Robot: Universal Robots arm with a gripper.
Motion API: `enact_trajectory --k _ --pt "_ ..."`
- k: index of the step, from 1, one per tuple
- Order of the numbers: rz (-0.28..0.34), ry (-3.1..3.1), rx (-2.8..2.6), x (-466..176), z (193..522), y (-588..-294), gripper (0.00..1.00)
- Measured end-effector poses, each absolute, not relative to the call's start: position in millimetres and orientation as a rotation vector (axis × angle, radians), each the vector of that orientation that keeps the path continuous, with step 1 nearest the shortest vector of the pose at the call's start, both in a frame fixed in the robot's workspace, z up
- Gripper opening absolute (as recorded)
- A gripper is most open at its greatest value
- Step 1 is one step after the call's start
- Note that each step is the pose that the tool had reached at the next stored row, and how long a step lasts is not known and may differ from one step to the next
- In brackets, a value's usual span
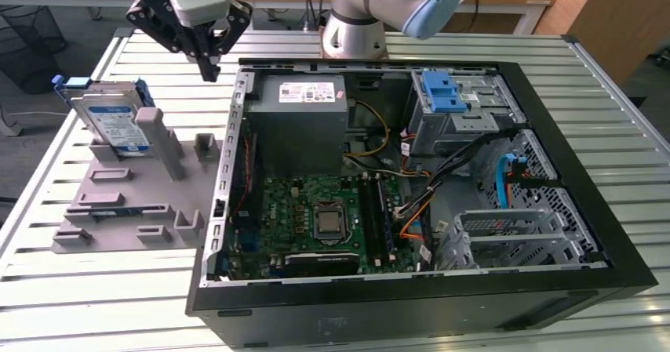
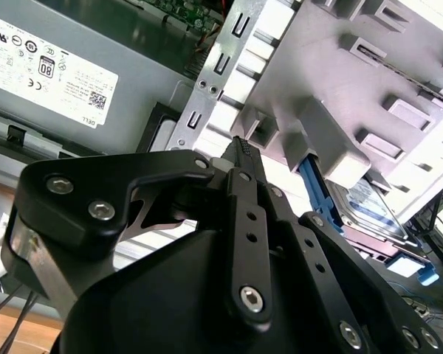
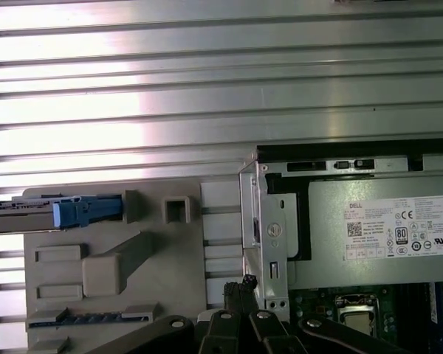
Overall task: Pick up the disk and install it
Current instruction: 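Reach for the disk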
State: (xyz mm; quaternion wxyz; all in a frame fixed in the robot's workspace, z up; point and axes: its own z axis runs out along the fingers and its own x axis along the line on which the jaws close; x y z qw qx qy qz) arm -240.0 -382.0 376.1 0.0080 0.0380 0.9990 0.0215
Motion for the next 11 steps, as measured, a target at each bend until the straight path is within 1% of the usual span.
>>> enact_trajectory --k 11 --pt "0.067 3.123 0.119 -243.9 375.5 -381.8 0.11"
